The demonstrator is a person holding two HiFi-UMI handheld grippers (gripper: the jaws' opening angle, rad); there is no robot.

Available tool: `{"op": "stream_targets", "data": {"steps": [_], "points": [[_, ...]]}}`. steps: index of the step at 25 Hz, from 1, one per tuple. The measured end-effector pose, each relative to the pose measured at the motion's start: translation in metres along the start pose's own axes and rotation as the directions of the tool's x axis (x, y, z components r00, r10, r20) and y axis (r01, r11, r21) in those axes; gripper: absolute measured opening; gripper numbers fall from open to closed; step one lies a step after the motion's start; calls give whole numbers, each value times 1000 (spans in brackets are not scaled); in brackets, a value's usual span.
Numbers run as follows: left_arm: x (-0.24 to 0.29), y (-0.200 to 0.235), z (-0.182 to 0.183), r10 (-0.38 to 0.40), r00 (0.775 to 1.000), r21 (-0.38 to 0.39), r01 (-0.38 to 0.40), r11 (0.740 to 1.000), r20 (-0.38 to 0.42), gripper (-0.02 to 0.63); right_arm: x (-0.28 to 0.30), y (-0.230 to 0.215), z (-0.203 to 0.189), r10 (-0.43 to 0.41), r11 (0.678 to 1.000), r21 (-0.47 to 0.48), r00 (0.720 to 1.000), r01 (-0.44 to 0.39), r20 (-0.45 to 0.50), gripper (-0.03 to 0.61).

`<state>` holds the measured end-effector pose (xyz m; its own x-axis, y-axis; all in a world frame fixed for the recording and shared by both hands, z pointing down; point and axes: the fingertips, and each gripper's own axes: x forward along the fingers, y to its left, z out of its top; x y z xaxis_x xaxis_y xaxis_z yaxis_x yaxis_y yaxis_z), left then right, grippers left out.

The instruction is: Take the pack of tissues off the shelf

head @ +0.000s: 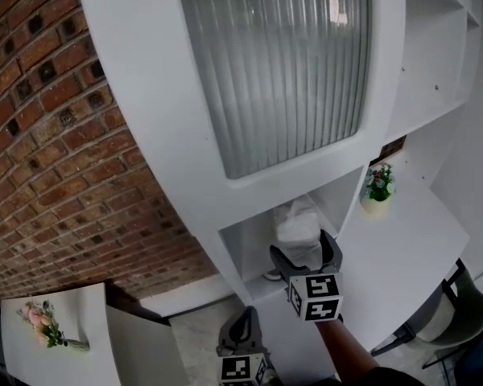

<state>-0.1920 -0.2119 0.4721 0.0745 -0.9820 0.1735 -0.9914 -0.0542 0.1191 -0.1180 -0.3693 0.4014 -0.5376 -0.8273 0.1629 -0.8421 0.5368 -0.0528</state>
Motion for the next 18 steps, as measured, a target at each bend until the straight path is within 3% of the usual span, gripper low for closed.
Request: {"op": "stream_targets", "data": {"steps": [8, 18], "points": [[2, 8, -4, 16, 1000, 2, -16, 1000, -24, 12, 17, -7, -5, -63, 998, -15, 997, 63, -49, 488], [4, 12, -8, 27, 999, -7, -27, 1000, -38, 12, 21, -9, -9, -39, 999, -40, 997, 37, -72, 461]]}}
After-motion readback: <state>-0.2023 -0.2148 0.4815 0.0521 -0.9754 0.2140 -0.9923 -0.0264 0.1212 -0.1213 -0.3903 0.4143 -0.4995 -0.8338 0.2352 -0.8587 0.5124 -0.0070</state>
